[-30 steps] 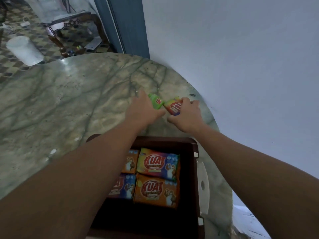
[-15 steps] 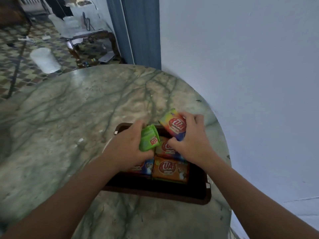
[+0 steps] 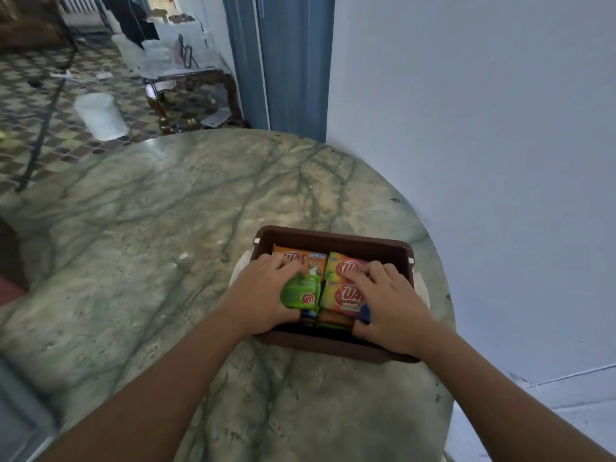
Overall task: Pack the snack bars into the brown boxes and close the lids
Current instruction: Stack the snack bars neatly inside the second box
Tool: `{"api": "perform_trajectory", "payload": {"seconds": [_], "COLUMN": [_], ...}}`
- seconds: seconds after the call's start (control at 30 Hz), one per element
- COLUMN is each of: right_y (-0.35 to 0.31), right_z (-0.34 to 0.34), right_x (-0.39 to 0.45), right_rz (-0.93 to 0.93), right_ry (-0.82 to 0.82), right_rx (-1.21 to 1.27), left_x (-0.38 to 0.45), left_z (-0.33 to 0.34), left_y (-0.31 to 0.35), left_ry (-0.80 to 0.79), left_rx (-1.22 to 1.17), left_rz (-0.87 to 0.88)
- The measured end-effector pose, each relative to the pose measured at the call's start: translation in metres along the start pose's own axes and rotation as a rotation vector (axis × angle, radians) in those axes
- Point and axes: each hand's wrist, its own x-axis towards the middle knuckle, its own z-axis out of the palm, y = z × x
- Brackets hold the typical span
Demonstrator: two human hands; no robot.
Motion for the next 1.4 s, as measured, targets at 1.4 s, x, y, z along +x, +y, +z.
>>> {"api": "perform_trajectory", "payload": {"seconds": [1.4], "right_y": [-0.001], "right_z": [-0.002], "right_x": [0.002], "right_rz": [0.034], "right_ry": [-0.045], "right_rx": [0.032], "left_x": [0.005], "left_z": [0.006], "left_y": [0.000], "left_ry": [-0.025], "left_rx": [-0.006], "left_rz": [0.037]}}
